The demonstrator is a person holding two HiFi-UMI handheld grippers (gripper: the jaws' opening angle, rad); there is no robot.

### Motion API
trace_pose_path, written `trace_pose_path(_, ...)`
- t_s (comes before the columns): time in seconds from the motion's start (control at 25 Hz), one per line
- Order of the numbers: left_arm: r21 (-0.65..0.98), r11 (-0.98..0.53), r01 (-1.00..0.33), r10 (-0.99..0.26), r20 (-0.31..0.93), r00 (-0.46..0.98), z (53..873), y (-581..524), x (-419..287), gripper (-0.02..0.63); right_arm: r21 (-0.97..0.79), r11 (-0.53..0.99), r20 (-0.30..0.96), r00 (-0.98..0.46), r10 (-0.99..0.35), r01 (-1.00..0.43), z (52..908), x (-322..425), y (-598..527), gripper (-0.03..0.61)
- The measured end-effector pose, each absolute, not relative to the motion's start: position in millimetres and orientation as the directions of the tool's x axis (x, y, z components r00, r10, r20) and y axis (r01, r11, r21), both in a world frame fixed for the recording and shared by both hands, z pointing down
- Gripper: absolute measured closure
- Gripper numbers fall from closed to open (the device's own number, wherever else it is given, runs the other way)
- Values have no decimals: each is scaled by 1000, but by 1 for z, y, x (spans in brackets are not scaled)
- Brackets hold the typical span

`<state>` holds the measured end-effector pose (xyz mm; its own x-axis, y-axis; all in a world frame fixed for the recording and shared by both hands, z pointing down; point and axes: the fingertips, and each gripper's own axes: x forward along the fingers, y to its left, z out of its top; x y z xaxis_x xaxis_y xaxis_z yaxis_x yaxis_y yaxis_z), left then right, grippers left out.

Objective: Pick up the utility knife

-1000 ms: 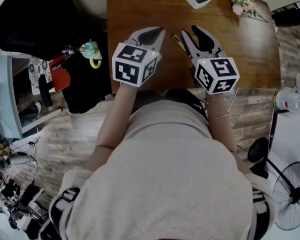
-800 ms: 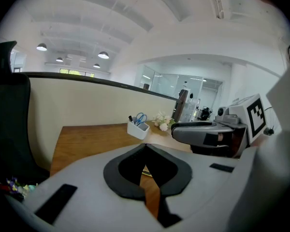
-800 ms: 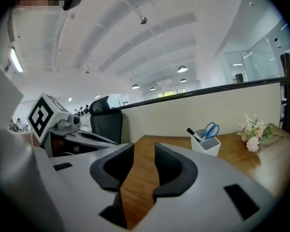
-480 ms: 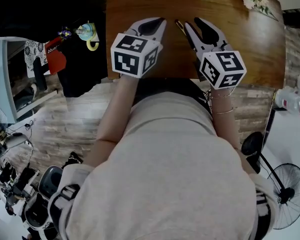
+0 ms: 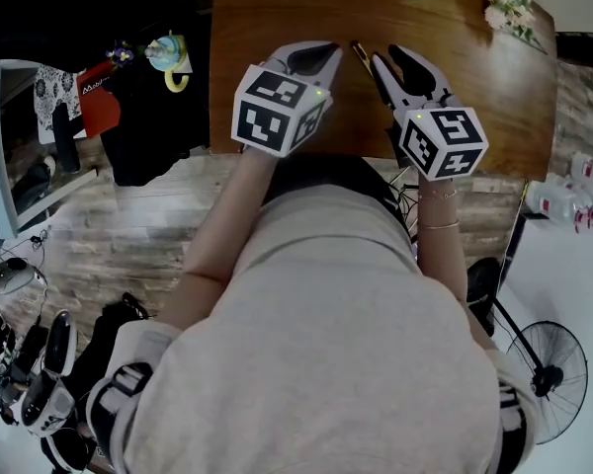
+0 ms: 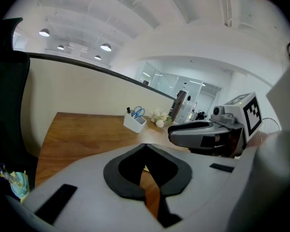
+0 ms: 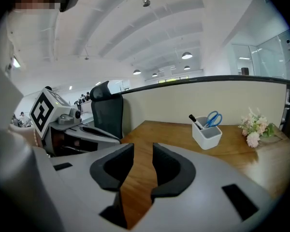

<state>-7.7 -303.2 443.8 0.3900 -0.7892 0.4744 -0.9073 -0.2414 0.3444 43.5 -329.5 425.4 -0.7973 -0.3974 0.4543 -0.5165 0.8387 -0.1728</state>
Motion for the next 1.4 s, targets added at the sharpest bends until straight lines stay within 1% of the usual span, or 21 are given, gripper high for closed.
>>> trace_pose_path(0.24, 373, -244, -895, -761, 498, 415, 463, -295, -10, 603, -181, 866, 505, -799, -326, -467, 444, 33, -325, 446)
trace_pose_path(0.56, 428, -219, -877, -715, 541, 442, 498, -291, -12, 603, -172, 870, 596, -752, -282, -463, 481, 32, -332, 457)
trace_pose_path(0.68, 436, -213, -874, -705, 551, 446, 510, -295, -15, 603, -142, 886, 635, -727, -261, -442, 496, 31, -335, 457)
trace_pose_path(0.88, 449, -202, -871, -679, 577, 455, 532, -299, -22, 603, -37, 926, 707, -665, -242, -376, 521, 26, -340, 459)
trace_pose_path(1.0, 458, -195, -867, -666, 587, 460, 542, -302, -23, 603, -23, 934, 739, -635, -224, -356, 537, 25, -344, 460)
trace_pose_path(1.12, 466, -195, -863, -656, 592, 468, 550, -303, -21, 603, -15, 928, 752, -616, -234, -371, 550, 26, -351, 463)
trace_pose_path(1.24, 481, -198, -854, -648, 590, 482, 556, -304, -18, 603, 11, 922, 770, -585, -255, -388, 565, 30, -358, 480)
trace_pose_path(1.4, 488, -196, -850, -653, 582, 485, 561, -309, -19, 603, 19, 924, 789, -563, -248, -381, 580, 29, -365, 485)
